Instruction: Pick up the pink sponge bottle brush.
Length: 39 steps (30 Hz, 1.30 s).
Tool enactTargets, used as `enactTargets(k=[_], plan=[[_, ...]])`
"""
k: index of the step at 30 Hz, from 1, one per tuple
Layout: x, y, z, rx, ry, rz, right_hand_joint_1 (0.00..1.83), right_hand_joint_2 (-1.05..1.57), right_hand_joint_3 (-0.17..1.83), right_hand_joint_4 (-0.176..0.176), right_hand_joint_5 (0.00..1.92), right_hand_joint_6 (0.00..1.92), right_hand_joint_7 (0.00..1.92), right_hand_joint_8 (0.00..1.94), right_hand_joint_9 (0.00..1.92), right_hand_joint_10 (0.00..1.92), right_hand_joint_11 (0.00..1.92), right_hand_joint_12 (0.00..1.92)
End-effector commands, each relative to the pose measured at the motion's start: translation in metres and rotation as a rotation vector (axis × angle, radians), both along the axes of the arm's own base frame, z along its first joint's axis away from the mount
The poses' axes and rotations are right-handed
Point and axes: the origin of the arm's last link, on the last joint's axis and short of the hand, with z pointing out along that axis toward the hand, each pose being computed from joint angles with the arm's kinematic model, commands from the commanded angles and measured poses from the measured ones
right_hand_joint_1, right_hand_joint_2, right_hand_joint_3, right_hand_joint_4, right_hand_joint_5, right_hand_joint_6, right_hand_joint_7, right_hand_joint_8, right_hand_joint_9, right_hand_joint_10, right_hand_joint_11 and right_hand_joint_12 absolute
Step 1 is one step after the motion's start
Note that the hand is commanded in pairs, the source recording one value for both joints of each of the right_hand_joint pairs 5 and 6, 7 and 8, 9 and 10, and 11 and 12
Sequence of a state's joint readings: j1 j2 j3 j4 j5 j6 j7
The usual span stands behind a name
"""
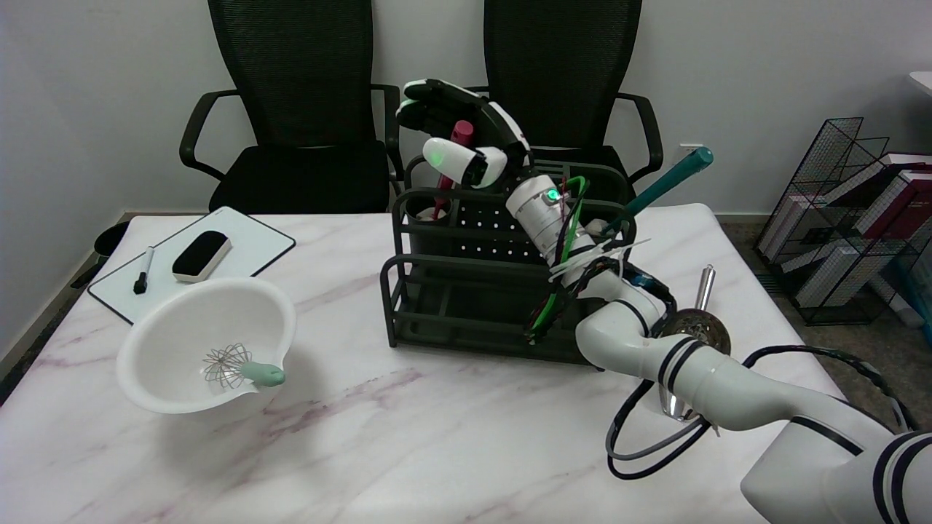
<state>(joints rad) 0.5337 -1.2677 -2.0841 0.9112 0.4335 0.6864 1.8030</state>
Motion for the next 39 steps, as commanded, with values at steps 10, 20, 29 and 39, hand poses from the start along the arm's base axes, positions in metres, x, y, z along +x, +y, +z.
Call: enactTargets(k=[10, 20, 29, 39], plan=[[0.000, -0.005, -0.002, -0.002, -0.014, -0.020, 1.13, 0.07, 1.15, 0.000, 1.03, 1.03, 1.03, 1.03, 0.98, 0.98, 0.84, 0.84], [0.001, -0.009, -0.007, -0.005, -0.024, -0.026, 1.12, 0.20, 1.11, 0.000, 1.11, 1.11, 1.19, 1.19, 1.20, 1.20, 1.14, 1.14], [0.006, -0.016, -0.005, -0.022, -0.008, -0.020, 1.19, 0.30, 1.11, 0.000, 1.19, 1.19, 1.33, 1.33, 1.30, 1.30, 1.21, 1.21], [0.006, -0.016, -0.009, -0.007, -0.008, -0.032, 1.34, 0.78, 0.86, 0.000, 1.54, 1.54, 1.48, 1.48, 1.41, 1.41, 1.31, 1.31]])
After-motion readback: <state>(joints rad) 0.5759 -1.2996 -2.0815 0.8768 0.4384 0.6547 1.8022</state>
